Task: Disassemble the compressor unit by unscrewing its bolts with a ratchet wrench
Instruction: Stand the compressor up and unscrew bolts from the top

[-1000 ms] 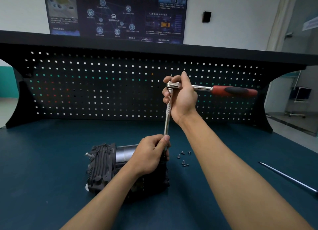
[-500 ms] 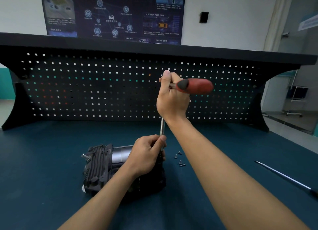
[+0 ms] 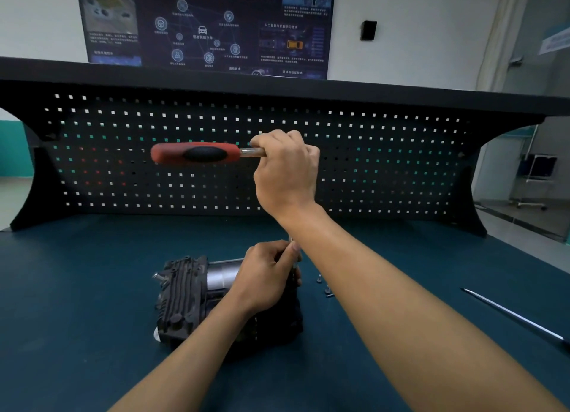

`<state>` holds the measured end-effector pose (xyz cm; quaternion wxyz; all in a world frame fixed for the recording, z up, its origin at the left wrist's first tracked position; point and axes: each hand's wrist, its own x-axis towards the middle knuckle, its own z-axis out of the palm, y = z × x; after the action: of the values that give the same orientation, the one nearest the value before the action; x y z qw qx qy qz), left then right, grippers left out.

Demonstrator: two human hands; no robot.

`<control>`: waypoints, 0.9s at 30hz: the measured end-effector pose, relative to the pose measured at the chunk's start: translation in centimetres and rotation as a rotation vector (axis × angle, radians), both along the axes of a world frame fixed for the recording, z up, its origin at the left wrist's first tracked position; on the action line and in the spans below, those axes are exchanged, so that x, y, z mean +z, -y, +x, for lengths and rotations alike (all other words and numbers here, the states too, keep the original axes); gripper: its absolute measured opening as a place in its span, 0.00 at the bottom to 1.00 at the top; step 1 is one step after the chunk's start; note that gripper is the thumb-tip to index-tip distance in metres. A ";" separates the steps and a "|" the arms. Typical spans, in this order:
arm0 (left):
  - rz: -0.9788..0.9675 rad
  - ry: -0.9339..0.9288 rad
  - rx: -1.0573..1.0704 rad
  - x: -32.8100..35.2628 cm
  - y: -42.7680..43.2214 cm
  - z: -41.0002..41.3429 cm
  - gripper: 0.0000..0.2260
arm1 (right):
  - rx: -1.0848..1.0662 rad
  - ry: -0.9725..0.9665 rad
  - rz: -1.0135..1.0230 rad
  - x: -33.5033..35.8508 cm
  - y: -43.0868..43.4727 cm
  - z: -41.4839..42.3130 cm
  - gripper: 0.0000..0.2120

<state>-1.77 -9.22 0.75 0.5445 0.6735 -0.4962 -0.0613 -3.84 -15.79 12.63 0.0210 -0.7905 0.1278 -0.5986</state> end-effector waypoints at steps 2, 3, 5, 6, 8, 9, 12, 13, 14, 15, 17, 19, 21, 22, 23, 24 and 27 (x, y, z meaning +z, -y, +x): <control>-0.016 -0.015 0.003 0.0 0.1 0.0 0.19 | 0.045 -0.010 0.036 0.1 -0.3 0.1 0.14; -0.026 -0.018 0.005 -0.1 0.1 0.0 0.19 | 0.078 0.008 0.055 0.1 -0.5 0.1 0.14; -0.038 -0.023 0.001 -0.2 0.1 0.0 0.19 | 0.153 0.063 0.084 0.0 -0.9 -0.1 0.13; -0.035 -0.026 -0.008 -0.3 0.1 0.1 0.18 | 0.187 0.085 0.095 -0.1 -1.1 -0.1 0.12; -0.022 -0.025 -0.031 -0.3 0.1 0.2 0.18 | 0.248 0.124 0.115 0.0 -1.4 -0.1 0.11; -0.014 -0.017 -0.039 -0.3 0.1 0.3 0.18 | 0.266 0.143 0.131 0.1 -1.4 -0.1 0.11; -0.001 0.005 -0.047 -0.3 0.1 0.3 0.17 | 0.270 0.162 0.206 0.4 -0.5 -0.1 0.15; -0.003 -0.002 -0.052 -0.3 0.1 0.3 0.17 | 0.307 0.171 0.251 0.5 -0.1 -0.1 0.16; -0.004 -0.011 -0.057 -0.3 0.1 0.3 0.17 | 0.388 0.193 0.312 0.5 0.4 -0.2 0.16; -0.003 -0.019 -0.062 -0.3 0.2 0.3 0.16 | 0.502 0.229 0.382 0.5 0.7 -0.4 0.14; 0.000 -0.027 -0.073 -0.3 0.2 0.4 0.16 | 0.702 0.313 0.514 0.8 1.0 -0.8 0.12; -0.006 -0.026 -0.087 -0.3 0.2 0.5 0.16 | 0.822 0.351 0.638 1.2 1.1 -1.0 0.12; -0.013 -0.027 -0.112 -0.4 0.1 0.5 0.14 | 1.001 0.361 0.826 1.7 1.0 -1.1 0.12; -0.009 -0.030 -0.125 -0.4 0.1 0.6 0.14 | 1.099 0.345 0.927 1.8 1.0 -1.1 0.13; -0.004 -0.035 -0.138 -0.4 0.0 0.6 0.13 | 1.193 0.314 1.021 1.9 1.0 -1.3 0.14; 0.001 -0.046 -0.153 -0.4 -0.1 0.7 0.12 | 1.278 0.278 1.101 1.9 1.0 -1.4 0.15; 0.015 -0.070 -0.178 -0.4 -0.2 0.7 0.12 | 1.464 0.233 1.246 1.8 1.4 -1.9 0.18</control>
<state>-1.11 -9.06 0.30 0.5489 0.6281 -0.5342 -0.1369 -5.78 -17.14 14.41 0.8164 -0.4571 -0.1048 -0.3370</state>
